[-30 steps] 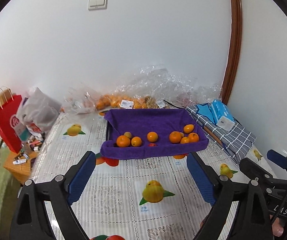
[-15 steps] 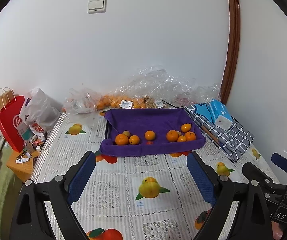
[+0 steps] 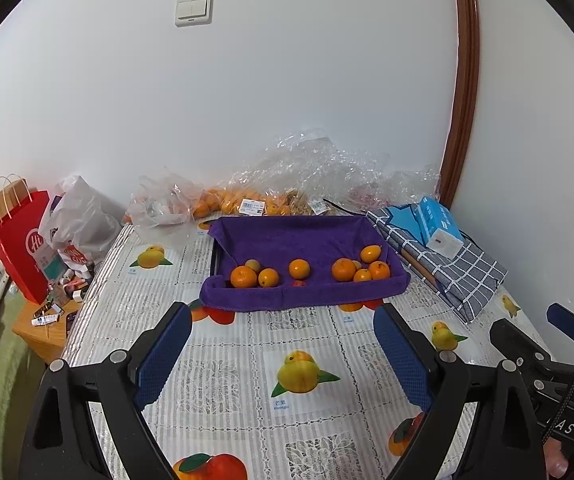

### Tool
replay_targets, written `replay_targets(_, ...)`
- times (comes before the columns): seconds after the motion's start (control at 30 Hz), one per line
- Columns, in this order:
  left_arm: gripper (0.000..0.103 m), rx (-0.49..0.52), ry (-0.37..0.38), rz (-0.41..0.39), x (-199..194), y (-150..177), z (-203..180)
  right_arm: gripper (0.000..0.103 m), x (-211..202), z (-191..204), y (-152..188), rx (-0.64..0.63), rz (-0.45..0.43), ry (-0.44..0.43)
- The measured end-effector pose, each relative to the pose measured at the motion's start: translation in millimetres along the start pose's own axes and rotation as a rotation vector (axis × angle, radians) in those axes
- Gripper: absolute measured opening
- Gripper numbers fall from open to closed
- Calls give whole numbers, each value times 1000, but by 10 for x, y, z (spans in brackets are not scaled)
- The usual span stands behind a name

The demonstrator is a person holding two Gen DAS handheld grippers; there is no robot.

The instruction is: Organize fruits

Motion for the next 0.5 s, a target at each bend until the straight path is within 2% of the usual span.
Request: replay_targets(0.5, 92, 0, 2, -8, -42, -22, -35, 101, -45, -32, -28, -15, -14, 18)
Point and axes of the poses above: each gripper's, at about its wrist camera, not at the fingertips, and x roughly the way its jaws point, z to its left, y to its underside, the point moved 9 cm from there along x, roughly the way its jaws point, and after that the axes turned 15 degrees about y, right-handed, at the moved point
